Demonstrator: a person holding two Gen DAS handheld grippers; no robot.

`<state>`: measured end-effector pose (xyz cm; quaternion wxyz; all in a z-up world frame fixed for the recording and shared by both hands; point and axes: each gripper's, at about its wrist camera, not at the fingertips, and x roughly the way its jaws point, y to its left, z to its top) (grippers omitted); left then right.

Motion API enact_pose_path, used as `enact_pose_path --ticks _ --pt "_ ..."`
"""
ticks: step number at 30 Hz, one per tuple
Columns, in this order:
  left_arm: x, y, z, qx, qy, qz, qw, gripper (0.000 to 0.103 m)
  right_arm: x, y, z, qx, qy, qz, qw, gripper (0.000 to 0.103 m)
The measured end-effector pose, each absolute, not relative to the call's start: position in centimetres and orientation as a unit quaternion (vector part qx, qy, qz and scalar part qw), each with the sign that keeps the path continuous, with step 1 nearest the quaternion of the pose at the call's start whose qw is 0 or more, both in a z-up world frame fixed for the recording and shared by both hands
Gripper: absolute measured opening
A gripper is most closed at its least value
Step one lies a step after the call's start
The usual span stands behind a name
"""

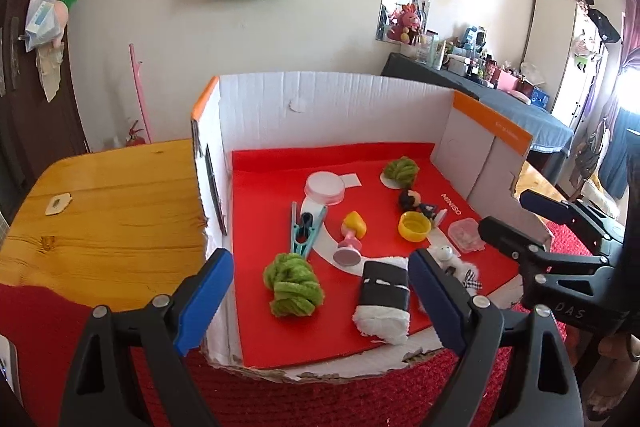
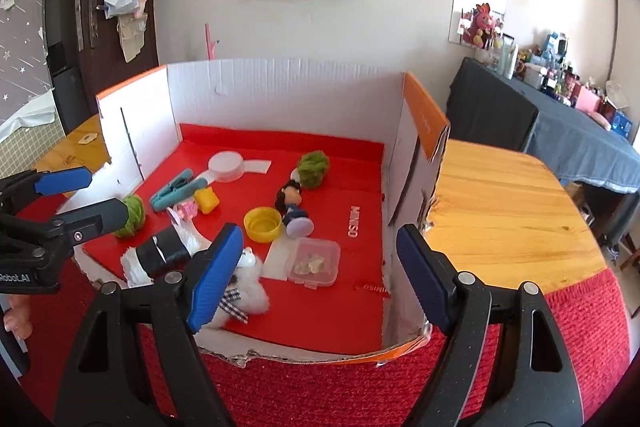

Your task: Organize objects

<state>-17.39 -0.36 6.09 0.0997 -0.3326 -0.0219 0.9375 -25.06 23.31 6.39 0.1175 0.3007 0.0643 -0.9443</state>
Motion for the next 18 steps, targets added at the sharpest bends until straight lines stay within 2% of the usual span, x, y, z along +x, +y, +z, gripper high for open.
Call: enact_pose_path --ticks 18 --pt "-17.71 -0.33 5.41 -0.336 -0.026 0.937 0.093 0.090 -25.30 24.07 6.12 0.311 0.045 -0.942 0.118 0.079"
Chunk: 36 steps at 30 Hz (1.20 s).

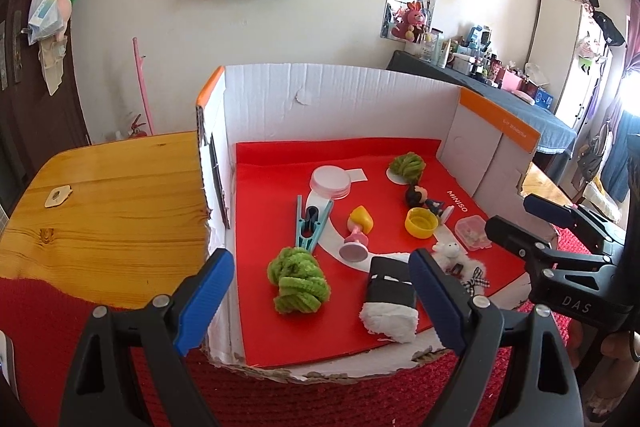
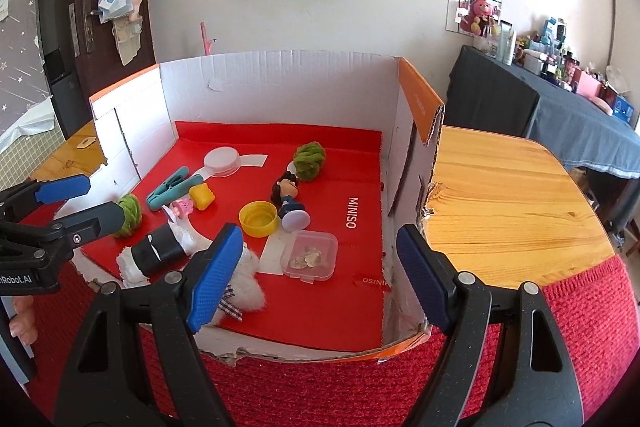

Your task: Organize objects

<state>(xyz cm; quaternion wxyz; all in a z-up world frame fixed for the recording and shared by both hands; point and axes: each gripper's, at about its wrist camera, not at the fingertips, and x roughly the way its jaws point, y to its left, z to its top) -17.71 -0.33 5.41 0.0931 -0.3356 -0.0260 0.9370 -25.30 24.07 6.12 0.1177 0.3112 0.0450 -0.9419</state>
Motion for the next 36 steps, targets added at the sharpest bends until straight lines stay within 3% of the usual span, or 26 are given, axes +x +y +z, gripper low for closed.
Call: enact_pose_path --ticks 36 --pt "-17.68 -0.14 5.17 -0.339 -0.026 0.936 0.096 0.090 -25.25 24.11 6.18 0.312 0.044 -0.942 0.117 0.079"
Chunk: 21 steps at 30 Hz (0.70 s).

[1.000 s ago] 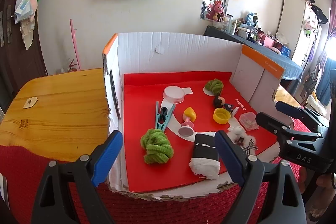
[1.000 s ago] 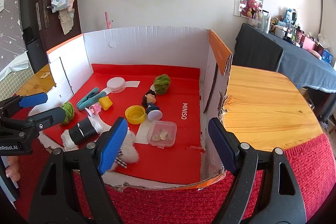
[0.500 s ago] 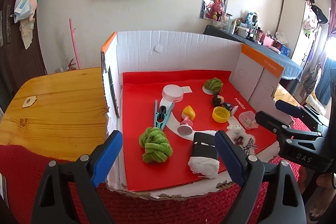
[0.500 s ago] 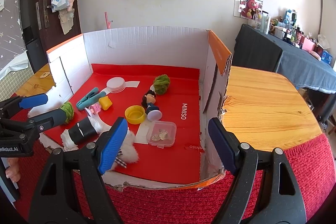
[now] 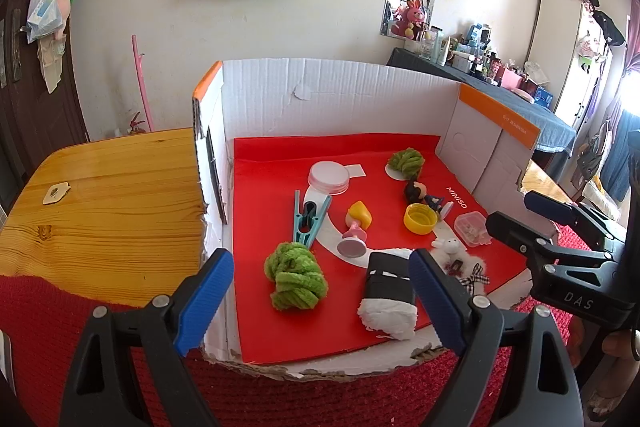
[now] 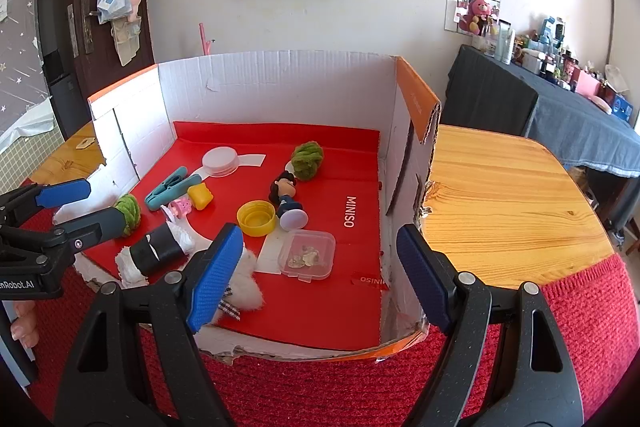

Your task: Organize objects

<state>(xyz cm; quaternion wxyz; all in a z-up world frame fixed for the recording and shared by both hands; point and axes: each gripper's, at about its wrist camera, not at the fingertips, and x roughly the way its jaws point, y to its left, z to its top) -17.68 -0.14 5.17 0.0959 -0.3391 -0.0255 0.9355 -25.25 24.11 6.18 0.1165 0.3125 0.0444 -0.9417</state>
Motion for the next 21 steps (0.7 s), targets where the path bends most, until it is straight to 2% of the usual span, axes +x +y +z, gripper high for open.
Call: enact_pose_path --ticks 21 --pt "-17.59 -0.26 5.29 -0.339 -0.026 0.935 0.096 0.090 -25.47 24.01 5.90 0.314 0.046 -0.941 0.117 0.079"
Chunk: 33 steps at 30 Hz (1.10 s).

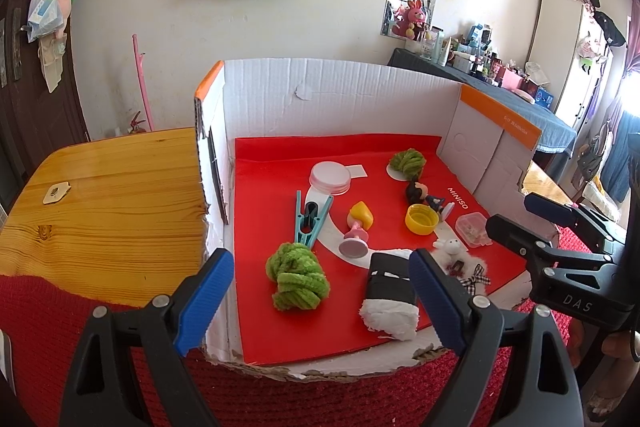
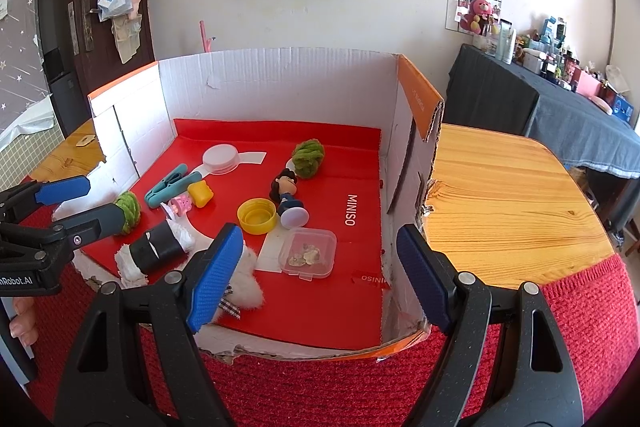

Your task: Organize objects

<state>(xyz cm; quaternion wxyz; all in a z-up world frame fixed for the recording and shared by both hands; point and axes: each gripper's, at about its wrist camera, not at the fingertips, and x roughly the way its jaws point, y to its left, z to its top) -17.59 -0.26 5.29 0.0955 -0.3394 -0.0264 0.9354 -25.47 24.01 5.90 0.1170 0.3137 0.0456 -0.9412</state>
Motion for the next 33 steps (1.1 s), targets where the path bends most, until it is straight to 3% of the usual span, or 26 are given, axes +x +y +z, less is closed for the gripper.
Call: enact_pose_path --ticks 33 --pt "-13.5 -0.5 7.8 -0.321 -0.021 0.942 0.092 0.092 -20.8 24.3 9.0 0.300 0.044 -0.946 0.118 0.079"
